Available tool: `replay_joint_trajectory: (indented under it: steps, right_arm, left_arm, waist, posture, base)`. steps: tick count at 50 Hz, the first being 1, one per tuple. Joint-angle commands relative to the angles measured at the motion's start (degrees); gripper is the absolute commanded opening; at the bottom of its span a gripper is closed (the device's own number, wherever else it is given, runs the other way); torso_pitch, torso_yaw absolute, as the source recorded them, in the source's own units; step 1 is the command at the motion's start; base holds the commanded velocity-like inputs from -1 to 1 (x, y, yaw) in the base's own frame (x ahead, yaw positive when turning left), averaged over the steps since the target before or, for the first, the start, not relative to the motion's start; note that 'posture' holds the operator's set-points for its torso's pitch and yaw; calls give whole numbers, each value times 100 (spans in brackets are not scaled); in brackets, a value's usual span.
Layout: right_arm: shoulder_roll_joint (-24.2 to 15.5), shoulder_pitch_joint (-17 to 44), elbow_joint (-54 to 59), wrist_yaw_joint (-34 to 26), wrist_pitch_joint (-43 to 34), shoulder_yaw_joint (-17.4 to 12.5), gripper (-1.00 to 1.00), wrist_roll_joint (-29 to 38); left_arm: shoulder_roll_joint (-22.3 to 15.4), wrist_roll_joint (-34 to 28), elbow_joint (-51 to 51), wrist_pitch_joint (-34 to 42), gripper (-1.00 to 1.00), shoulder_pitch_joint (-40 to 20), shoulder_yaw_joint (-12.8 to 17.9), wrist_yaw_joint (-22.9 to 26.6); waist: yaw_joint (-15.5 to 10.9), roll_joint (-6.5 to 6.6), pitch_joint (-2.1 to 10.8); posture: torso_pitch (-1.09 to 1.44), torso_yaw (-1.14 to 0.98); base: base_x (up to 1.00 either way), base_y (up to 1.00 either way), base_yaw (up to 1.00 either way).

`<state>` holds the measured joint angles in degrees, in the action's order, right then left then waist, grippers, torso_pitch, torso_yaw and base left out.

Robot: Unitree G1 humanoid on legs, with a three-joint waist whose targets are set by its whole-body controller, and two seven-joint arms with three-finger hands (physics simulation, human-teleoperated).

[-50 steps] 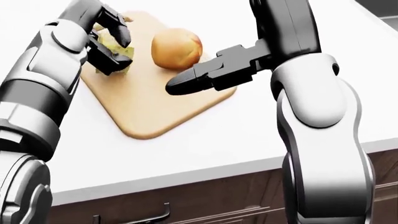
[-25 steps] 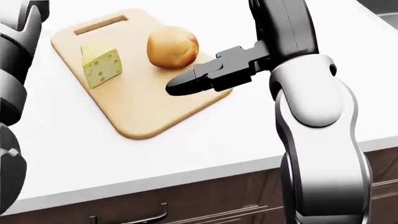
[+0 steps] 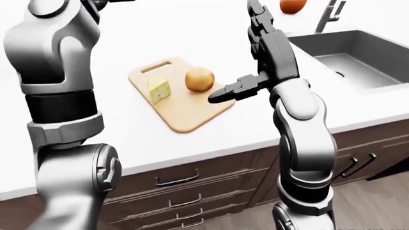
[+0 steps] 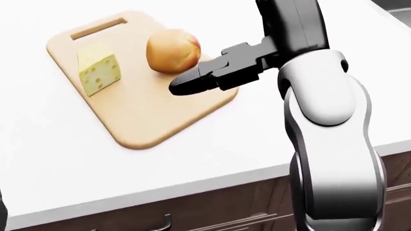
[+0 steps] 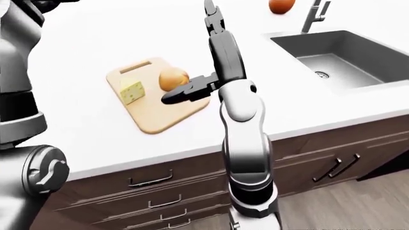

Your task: Place the bread and cheese on the cutting board.

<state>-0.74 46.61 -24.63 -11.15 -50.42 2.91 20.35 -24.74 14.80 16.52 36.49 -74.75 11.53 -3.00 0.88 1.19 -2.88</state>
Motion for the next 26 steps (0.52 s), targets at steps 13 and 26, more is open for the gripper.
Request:
replay_joint_trajectory:
  steps: [13, 26]
  right_arm:
    - [-38, 222, -246, -10, 38, -29, 100, 85]
    - [-33, 175, -314, -15, 12, -33, 100, 97]
  left_arm:
    - [-304, 1497, -2488, 1523, 100, 623, 296, -906]
    - [-441, 3490, -4637, 2181, 100, 1914, 610, -2399]
  waist:
    - [-18, 42, 130]
    - [-6, 71, 101]
  posture:
    - [0, 0]
    - [0, 0]
  base:
    - [0, 0, 0]
    - [0, 0, 0]
